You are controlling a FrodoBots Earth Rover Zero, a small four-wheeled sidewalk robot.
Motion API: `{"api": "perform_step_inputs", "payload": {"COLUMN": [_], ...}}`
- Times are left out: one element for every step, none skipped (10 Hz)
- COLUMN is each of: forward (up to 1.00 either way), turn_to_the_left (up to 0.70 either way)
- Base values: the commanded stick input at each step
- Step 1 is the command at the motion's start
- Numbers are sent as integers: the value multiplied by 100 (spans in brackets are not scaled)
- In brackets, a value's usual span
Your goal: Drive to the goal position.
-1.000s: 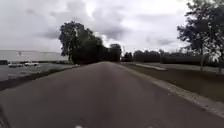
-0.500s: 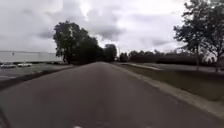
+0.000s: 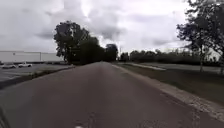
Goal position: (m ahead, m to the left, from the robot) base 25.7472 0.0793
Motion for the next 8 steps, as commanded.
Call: {"api": "perform_step_inputs", "payload": {"forward": [100, 100, 100, 100, 100, 100, 100, 100], "turn_to_the_left": [-3, -3, -10, -9, -9, -9, -9, -9]}}
